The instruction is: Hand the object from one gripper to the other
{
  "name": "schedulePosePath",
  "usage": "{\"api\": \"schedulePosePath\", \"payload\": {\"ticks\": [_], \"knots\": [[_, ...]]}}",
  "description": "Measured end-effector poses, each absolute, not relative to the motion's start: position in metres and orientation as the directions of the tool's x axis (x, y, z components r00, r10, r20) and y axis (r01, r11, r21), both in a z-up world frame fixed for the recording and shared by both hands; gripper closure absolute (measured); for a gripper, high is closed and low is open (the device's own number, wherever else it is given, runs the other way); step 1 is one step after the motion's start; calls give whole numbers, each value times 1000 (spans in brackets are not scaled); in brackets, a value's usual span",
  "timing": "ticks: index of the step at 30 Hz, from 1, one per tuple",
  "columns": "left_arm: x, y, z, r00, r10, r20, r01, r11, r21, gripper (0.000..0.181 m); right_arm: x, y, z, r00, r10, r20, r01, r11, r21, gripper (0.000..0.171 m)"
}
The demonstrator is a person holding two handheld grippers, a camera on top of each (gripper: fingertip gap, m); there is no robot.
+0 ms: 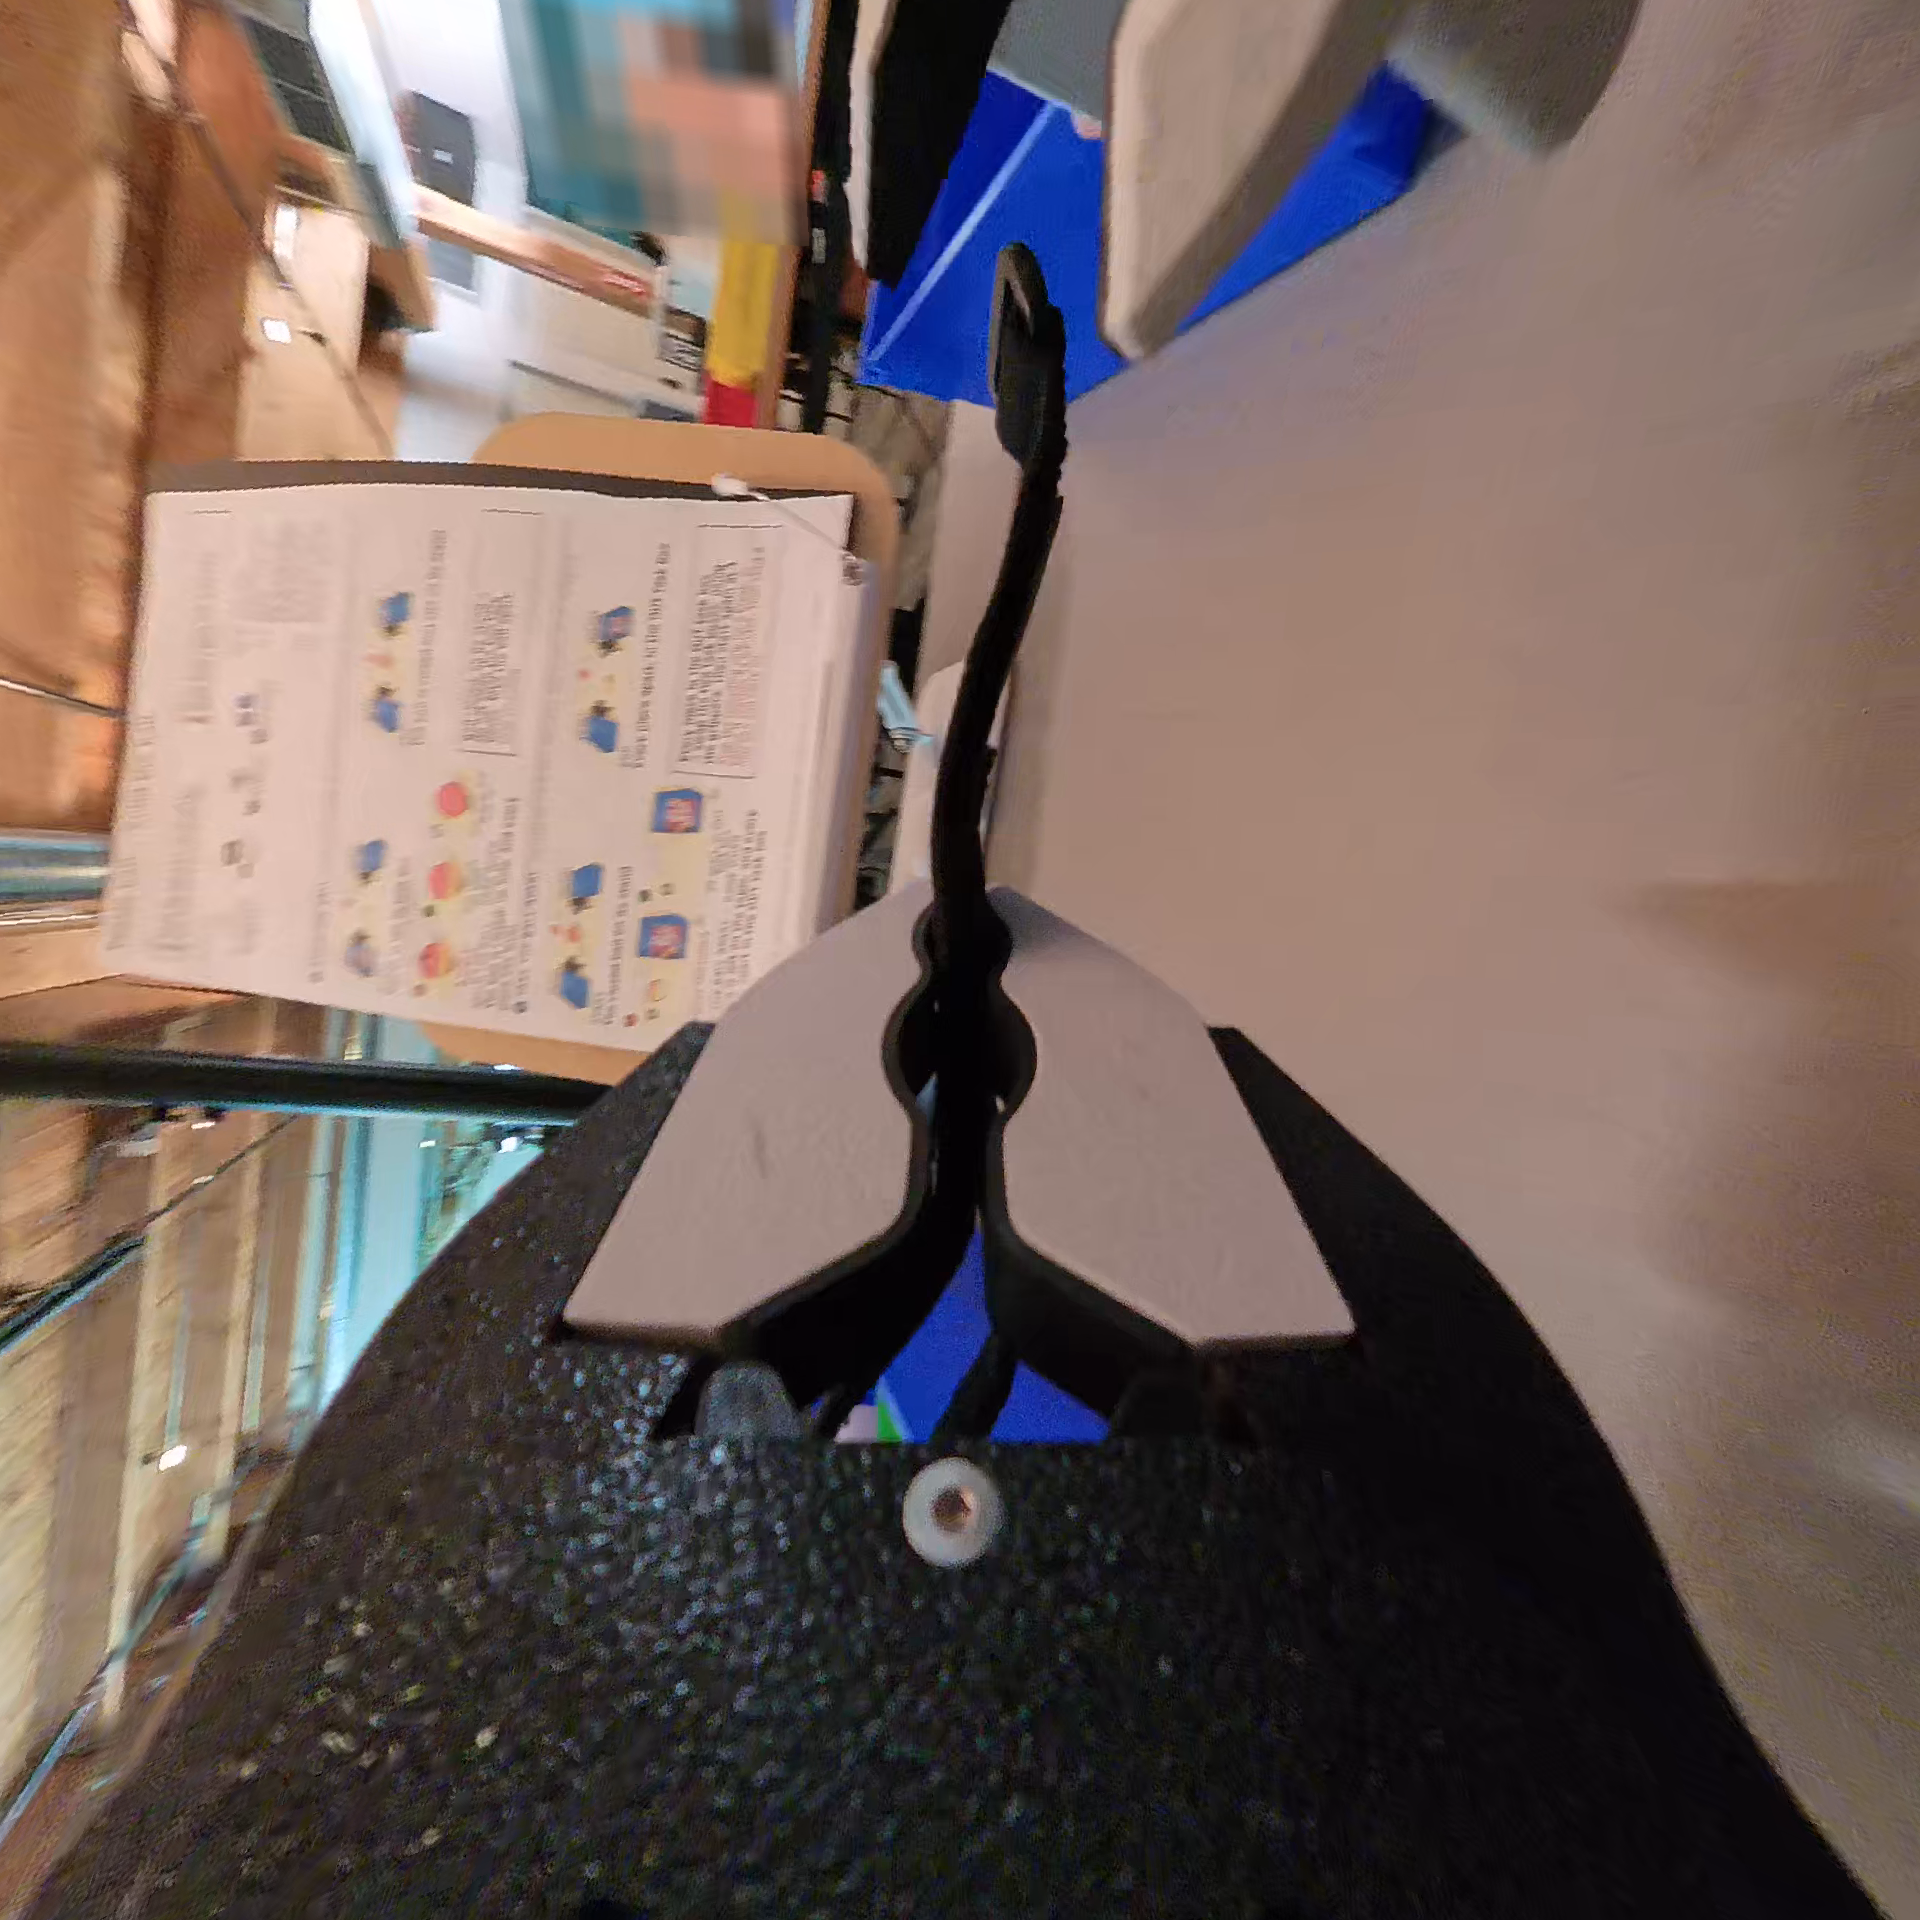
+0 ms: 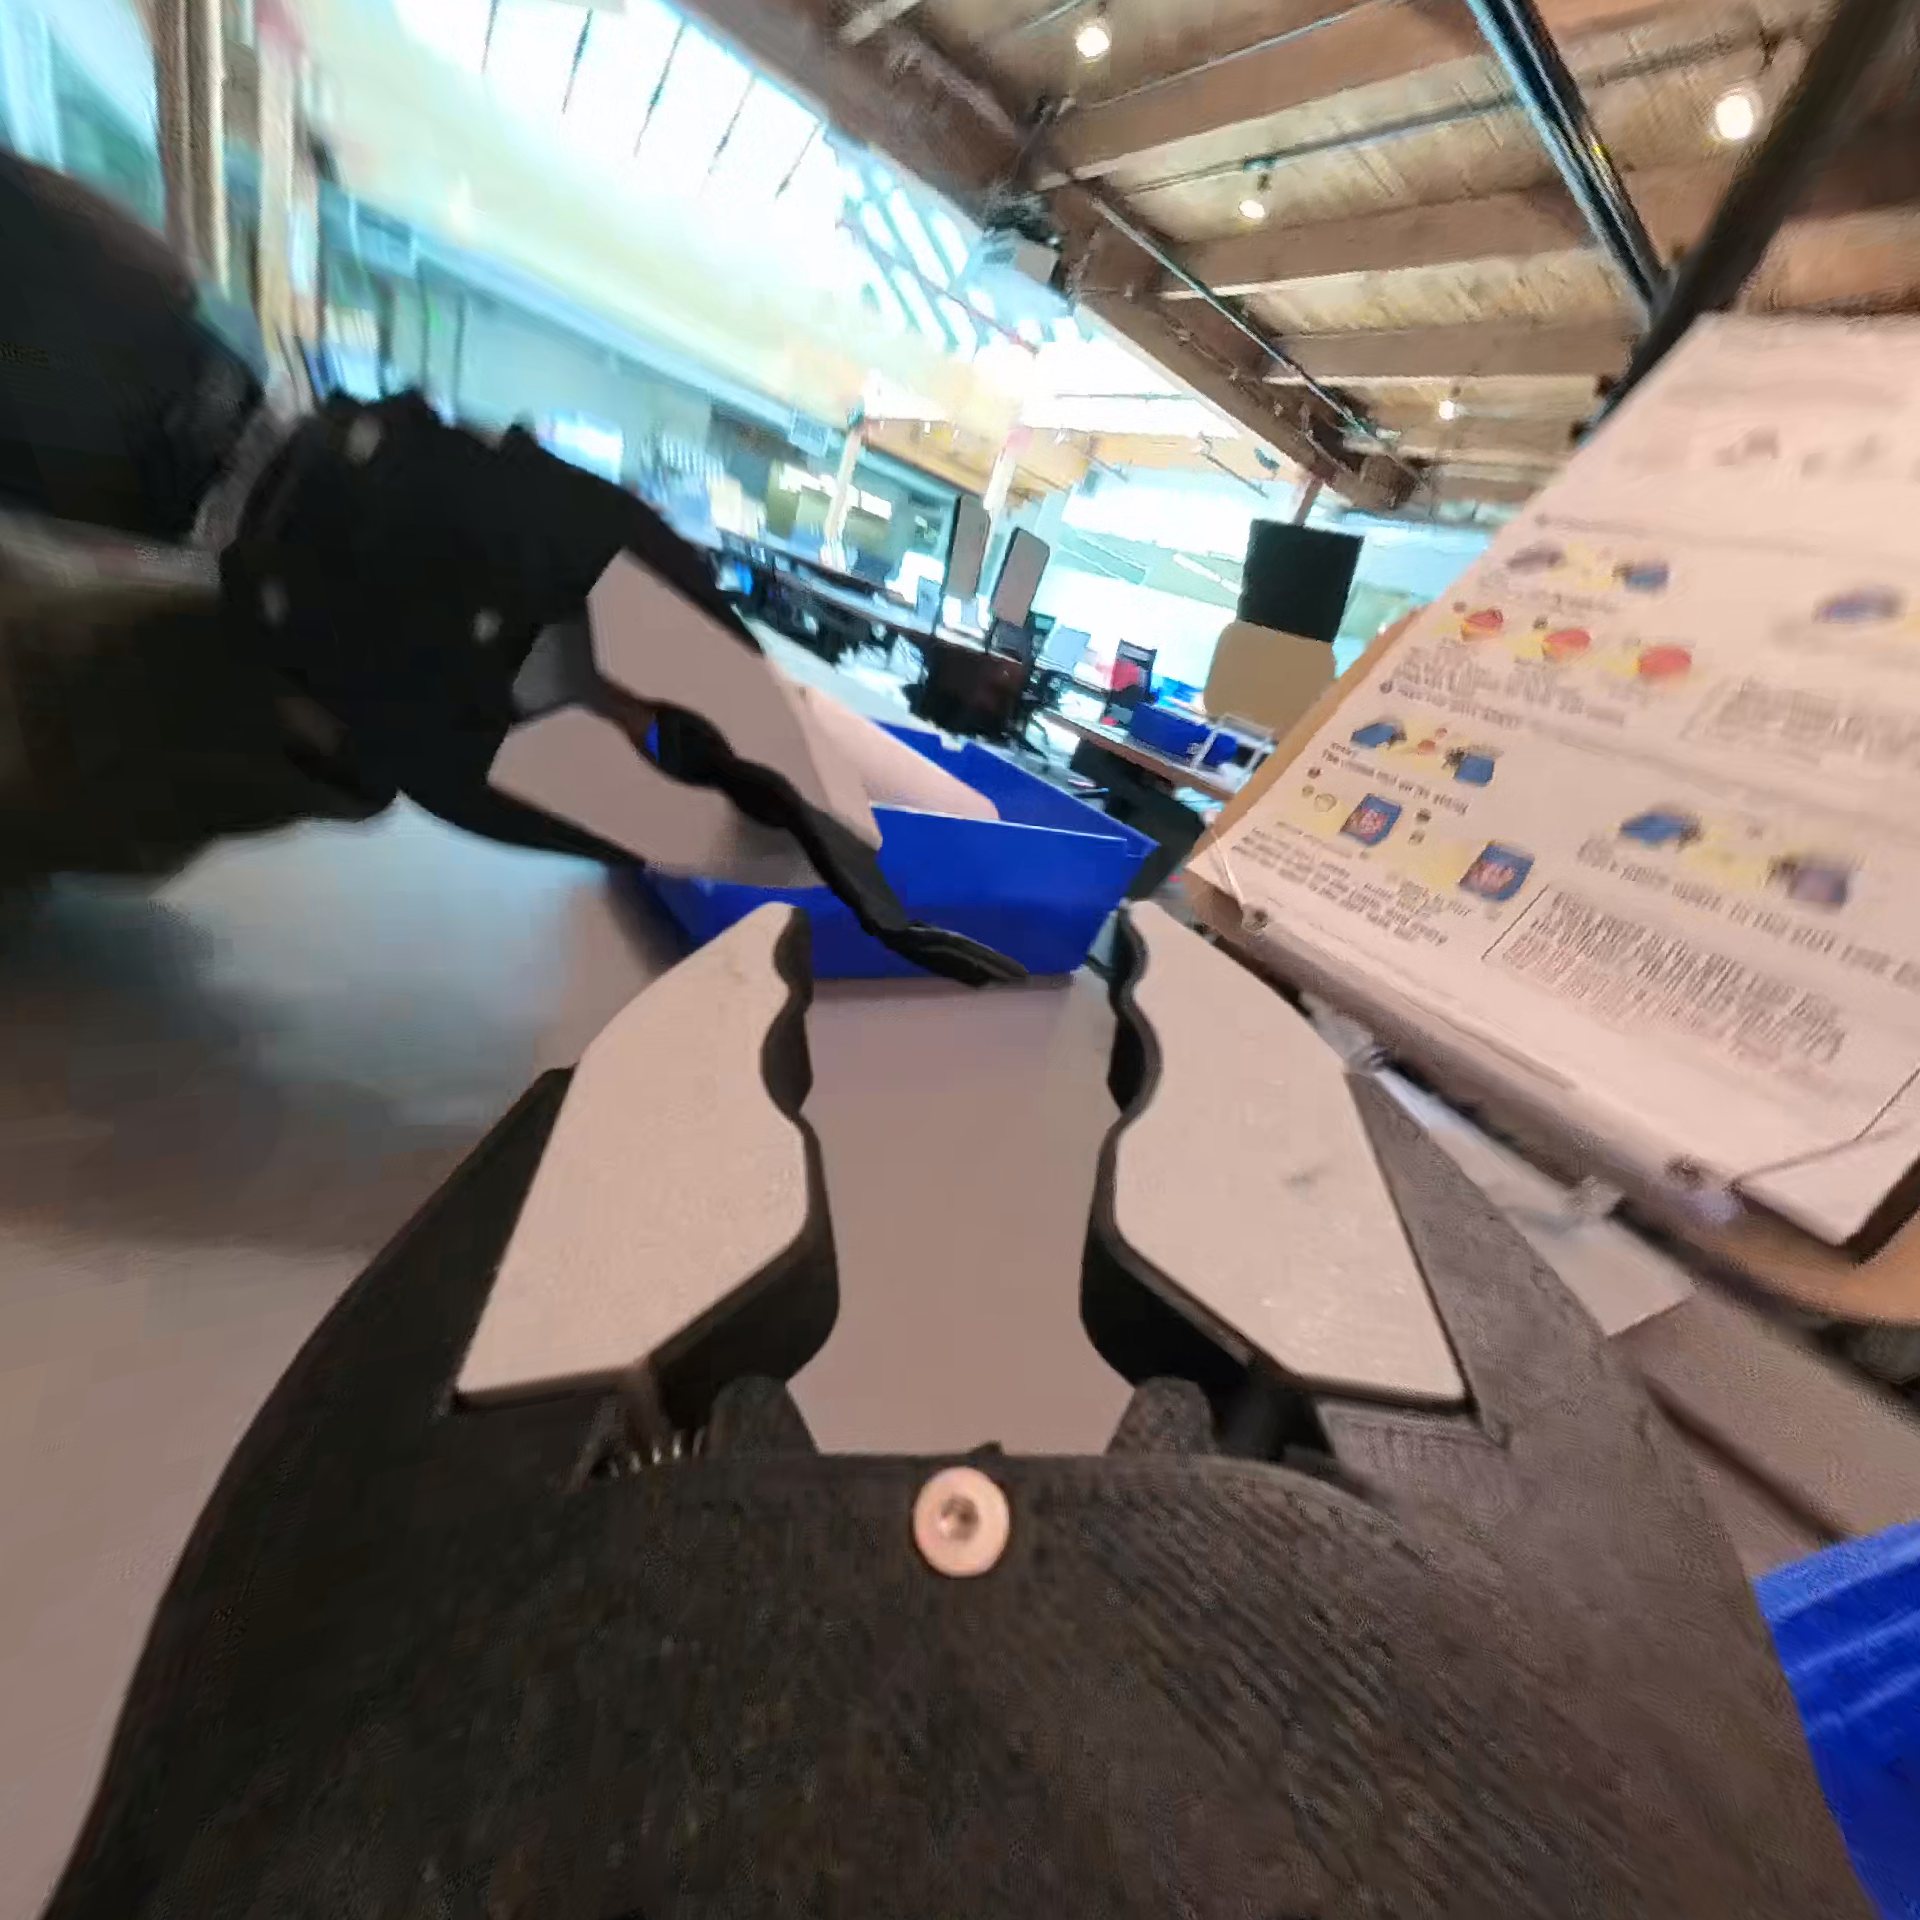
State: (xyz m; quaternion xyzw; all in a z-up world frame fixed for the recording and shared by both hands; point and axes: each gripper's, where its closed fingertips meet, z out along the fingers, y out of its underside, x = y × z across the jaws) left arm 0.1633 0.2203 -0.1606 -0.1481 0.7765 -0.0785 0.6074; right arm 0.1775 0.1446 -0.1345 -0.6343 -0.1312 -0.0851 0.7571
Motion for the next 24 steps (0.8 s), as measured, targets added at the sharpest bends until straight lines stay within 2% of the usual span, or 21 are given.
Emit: {"api": "schedulePosePath", "payload": {"ticks": [2,4,8,16,24], "knots": [[163,220,-153,-164,-279,-946,-113,958,-262,179,185,143,-134,987,93,130,112,179,-978,100],[163,217,-149,-123,-219,-968,-89,974,-209,179,182,144,-140,986,165,32,9,137,-990,98],[164,207,-143,-52,-114,-992,-31,993,-113,179,172,149,-144,970,240,-43,-75,125,-989,100],[165,204,-147,-28,-57,-998,-20,998,-56,179,170,153,-148,979,196,55,27,147,-989,116],[166,196,-146,13,-39,-999,0,999,-40,179,156,156,-150,962,273,17,-22,137,-990,123]]}}
